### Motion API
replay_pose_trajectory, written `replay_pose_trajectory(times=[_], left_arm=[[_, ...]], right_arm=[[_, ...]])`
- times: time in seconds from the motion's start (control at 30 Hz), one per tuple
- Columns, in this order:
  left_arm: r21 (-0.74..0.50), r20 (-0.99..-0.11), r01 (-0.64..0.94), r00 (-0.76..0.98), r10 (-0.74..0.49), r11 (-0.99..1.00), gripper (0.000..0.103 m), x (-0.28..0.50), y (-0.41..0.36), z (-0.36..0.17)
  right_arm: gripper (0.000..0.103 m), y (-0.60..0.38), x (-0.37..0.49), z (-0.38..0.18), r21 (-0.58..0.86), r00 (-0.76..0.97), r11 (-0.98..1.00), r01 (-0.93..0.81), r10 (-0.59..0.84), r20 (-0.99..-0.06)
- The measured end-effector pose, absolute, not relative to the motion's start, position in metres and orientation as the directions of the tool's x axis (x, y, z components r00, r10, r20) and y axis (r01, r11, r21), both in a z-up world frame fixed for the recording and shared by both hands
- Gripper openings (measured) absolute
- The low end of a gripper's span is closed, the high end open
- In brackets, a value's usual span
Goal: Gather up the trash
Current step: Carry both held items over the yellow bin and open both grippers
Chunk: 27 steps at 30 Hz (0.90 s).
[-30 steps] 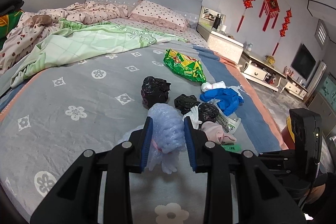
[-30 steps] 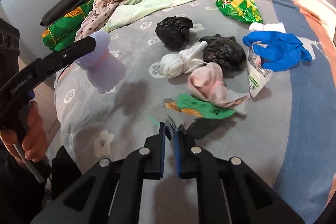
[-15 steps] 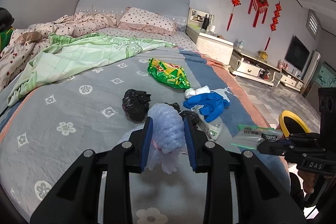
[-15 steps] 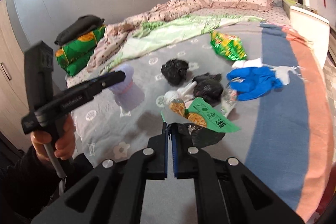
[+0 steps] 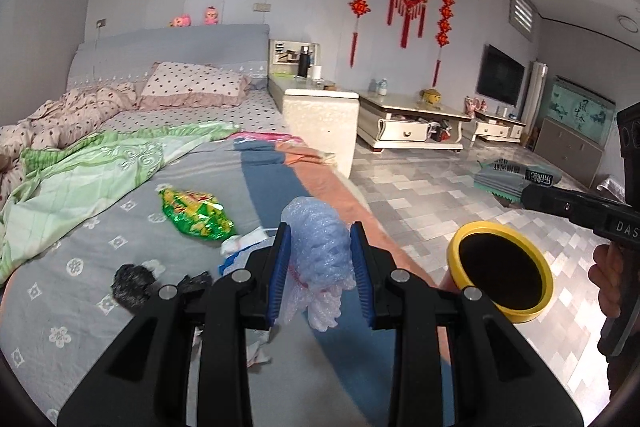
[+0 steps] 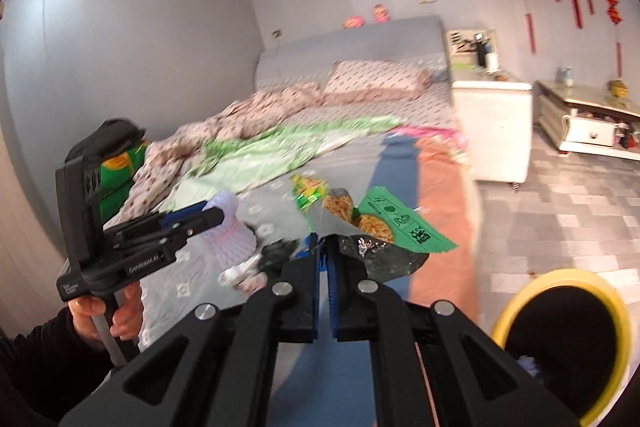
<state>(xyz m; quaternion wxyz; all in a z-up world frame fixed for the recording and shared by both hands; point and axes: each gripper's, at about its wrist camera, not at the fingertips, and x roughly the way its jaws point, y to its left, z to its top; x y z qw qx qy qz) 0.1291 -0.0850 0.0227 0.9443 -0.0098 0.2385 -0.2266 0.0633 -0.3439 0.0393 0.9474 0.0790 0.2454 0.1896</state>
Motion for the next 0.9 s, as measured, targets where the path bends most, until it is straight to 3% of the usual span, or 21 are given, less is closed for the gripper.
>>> replay_pose_trajectory(times=[0.2,0.47,0.9], left_arm=[[-0.104,-0.436,0.528,0.738,-0.516,0.843,0.029,0.139,-0.169,0.042],[-0.142,-0.461,0.631,0.64,-0.615,0.763,0.029,0.159,-0.275,0.042],[-0.183,-0.592,0.692,0.489,-0.641,0.698,0.031,0.186,-0.406,-0.03]], right_arm=[[0.003,-0.427,0.06,0.056,0.259,0.867,0.954,-0.151,0.253,-0.428],[0.003,-0.511,0.066,0.04,0.283,0.859,0.958,0.045,0.107,-0.5],[0.003,-0.582,0.081,-0.038,0.328,0.73,0.901,0.283,0.019,-0.683]])
